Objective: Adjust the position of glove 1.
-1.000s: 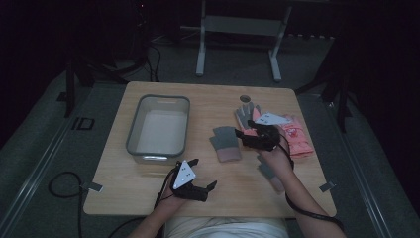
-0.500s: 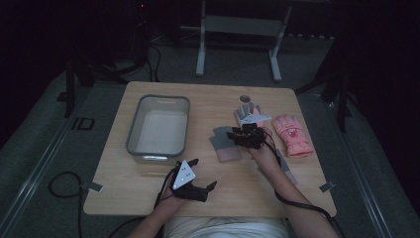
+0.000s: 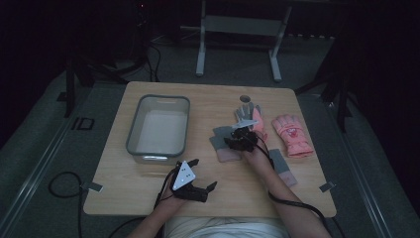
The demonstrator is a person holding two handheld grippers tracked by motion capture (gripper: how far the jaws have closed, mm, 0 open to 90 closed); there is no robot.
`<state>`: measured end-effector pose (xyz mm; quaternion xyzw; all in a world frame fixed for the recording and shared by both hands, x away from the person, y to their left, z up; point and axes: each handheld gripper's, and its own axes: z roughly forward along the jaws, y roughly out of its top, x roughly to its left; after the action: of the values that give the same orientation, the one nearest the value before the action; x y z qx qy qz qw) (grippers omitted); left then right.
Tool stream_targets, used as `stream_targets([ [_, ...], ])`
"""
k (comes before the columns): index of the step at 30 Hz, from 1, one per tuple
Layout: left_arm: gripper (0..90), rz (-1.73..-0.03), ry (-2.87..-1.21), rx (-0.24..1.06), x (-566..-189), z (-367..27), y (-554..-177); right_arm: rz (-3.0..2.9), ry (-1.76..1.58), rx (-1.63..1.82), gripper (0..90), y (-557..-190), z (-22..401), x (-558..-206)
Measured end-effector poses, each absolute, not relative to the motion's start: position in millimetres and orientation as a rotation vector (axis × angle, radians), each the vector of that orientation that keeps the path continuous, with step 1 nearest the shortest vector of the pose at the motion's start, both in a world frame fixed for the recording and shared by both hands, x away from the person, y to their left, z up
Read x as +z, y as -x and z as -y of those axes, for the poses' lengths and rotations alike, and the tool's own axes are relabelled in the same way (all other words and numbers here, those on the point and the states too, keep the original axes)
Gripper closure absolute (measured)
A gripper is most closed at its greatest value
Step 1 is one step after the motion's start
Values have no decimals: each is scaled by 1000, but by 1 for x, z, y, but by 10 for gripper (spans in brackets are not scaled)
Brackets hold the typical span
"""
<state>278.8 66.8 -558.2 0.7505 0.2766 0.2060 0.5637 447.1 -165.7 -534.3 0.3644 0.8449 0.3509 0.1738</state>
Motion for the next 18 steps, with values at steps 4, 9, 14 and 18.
stream_targets([
  [4,8,-649,-1766,483,-558,-67,-279,-2409,-1048,954,540,-447,162,-544],
  [9,8,-651,-1765,486,-558,-67,-278,-2422,-1072,935,566,-449,161,-547],
  [14,8,-653,-1764,483,-558,-67,-279,-2422,-1052,923,644,-449,157,-547],
  [18,8,-655,-1764,482,-558,-67,-279,-2401,-1065,921,768,-447,153,-548],
])
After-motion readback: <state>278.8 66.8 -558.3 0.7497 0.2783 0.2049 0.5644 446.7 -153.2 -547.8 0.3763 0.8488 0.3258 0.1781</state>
